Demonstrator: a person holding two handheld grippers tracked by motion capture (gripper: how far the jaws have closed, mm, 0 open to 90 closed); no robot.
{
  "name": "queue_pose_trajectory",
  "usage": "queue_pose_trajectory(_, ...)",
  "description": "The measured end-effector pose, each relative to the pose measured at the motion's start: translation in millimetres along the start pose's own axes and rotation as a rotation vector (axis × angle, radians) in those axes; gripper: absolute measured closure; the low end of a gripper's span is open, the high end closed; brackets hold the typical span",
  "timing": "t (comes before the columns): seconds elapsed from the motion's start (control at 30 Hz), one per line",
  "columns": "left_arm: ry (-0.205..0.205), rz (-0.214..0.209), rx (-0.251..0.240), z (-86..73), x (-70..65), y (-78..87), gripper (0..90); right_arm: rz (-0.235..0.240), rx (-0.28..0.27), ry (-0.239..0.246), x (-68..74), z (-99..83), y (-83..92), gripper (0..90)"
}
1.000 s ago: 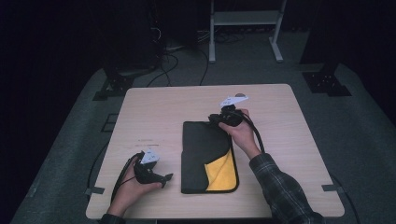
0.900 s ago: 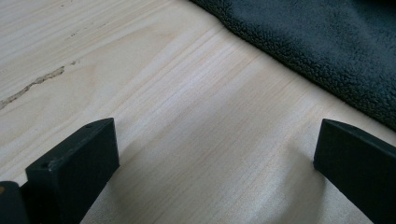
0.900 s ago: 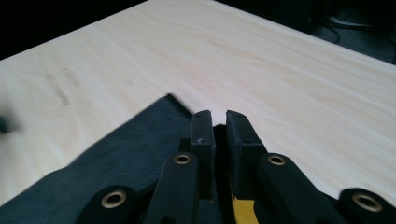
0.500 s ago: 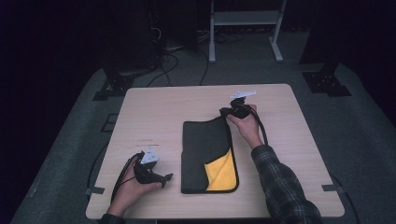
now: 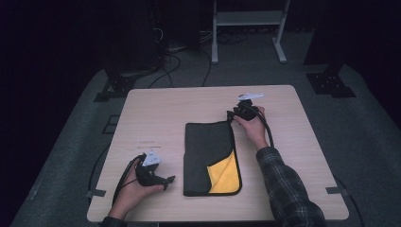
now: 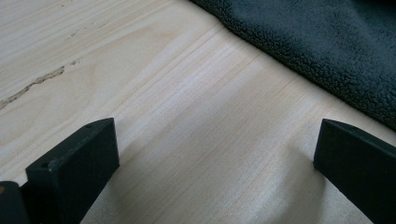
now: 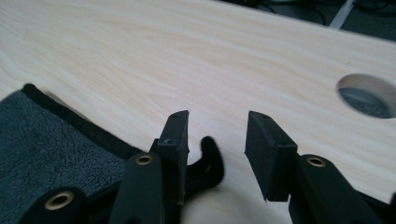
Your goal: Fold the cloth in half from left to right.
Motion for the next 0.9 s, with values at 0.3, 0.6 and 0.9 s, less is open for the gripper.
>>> queue_pose_trajectory(0.3,0.000,0.000,0.000,0.0,0.0,0.0,0.0,0.086,-0.037,0.039,14.4,4.4,36.2,57.5)
queue_pose_trajectory(0.6,0.000,0.000,0.000,0.0,0.0,0.0,0.0,0.165,-0.016,0.090,44.7,-9.2,65.3,54.0)
queue_pose_trajectory(0.9,-0.002,0.001,0.000,0.1,0.2,0.0,0.0,0.236,-0.012,0.147,79.1,-27.2,87.0,49.8)
Point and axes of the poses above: each handheld gripper's, and its own axes: y roughly backward along the jaws, z roughly out of its top, x roughly to its left, the point moved 6 cm from there along -y, roughly forward along the jaws, and after that the axes turned 5 degrees about y, right-handed, at the moved point
